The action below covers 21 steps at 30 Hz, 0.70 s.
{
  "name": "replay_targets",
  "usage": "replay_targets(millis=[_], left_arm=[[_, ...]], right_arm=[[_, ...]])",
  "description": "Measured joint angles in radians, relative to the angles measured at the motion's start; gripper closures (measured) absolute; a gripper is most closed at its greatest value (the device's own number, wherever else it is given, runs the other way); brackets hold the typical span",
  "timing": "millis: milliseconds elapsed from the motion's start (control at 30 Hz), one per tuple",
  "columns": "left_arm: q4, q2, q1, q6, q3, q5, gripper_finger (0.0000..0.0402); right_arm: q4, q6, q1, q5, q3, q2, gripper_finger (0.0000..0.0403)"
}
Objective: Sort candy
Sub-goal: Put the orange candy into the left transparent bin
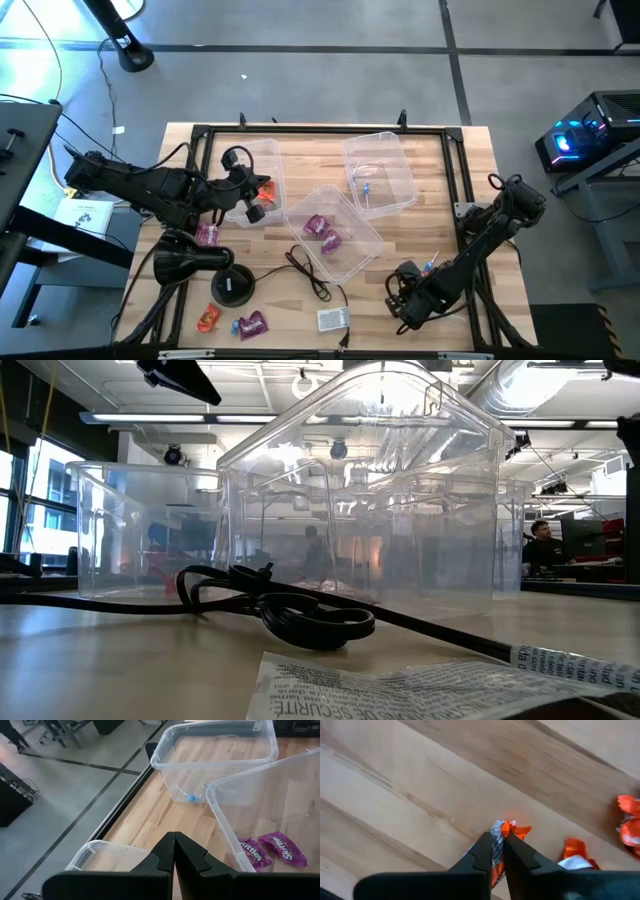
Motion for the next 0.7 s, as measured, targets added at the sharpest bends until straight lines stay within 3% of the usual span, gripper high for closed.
replay_targets(millis=[167,333,567,700], left_arm=[[0.015,0.0,0.0,0.027,0.0,0.0,0.0401],[0.05,0.0,0.0,0.035,0.0,-0.011,0.0401],[0.151,0.0,0.001,0.111,-0.001,-0.048,0.0402],[0.312,0.0,0.0,0.198,-0.001,-0.048,0.0401]], right_arm=[[-0.217,-0.051,0.0,0.061,0.141,-0.043,0.0394],[-0.447,-0.153,0.0,0.34,0.364,-0.069,0.0396],[-0.377,-0.622,-0.092,0.769,0.545,-0.069,0.04],[-0.255,-0.948,-0.25,0.904,0.547,-0.066,0.04]])
